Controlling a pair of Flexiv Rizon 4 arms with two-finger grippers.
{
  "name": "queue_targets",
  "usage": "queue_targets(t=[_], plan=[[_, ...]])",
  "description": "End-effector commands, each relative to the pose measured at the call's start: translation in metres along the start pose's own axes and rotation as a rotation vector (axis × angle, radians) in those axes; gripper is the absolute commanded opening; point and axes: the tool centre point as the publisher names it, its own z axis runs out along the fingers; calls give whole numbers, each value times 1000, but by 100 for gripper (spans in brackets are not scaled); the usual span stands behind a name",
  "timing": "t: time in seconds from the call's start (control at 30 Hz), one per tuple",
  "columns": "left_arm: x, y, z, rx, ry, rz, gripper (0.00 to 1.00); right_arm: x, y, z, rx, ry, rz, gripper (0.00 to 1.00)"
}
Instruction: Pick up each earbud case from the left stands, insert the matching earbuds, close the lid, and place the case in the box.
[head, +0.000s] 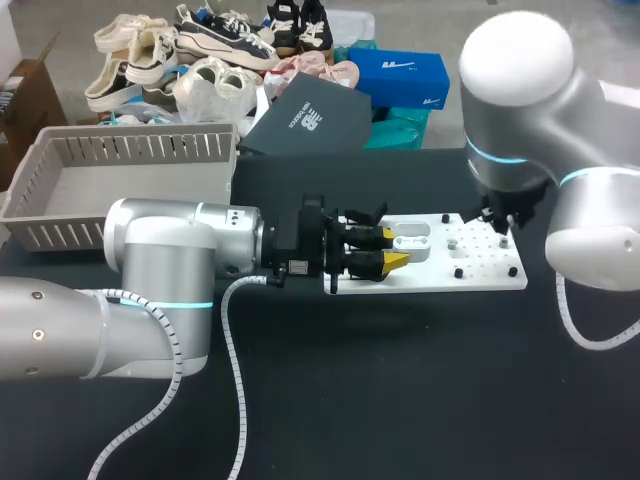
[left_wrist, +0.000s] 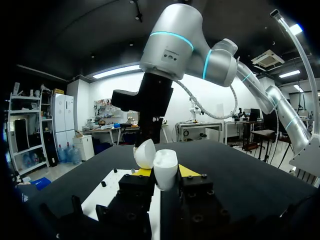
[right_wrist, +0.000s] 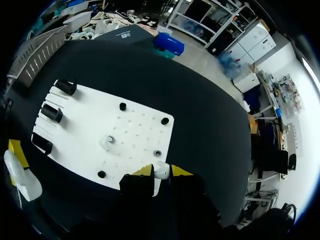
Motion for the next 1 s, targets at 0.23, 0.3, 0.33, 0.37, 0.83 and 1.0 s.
queue_targets(t=[0.23, 0.3, 0.33, 0.37, 0.83, 1.0], plan=[[0, -1, -1, -3, -2, 1, 0, 31, 4, -93, -53, -83, -43, 0], [0, -1, -1, -3, -2, 1, 0, 33, 7, -104, -56, -98, -54, 0], [0, -1, -1, -3, -2, 1, 0, 35, 10, -113, -65, -109, -59, 0], [0, -1, -1, -3, -2, 1, 0, 36, 13, -120, -65, -117, -65, 0], [0, -1, -1, -3, -2, 1, 0, 42, 72, -161, -86, -138, -57, 0], [0, -1, -1, -3, -2, 1, 0, 39, 91, -159, -94, -101, -32, 0]])
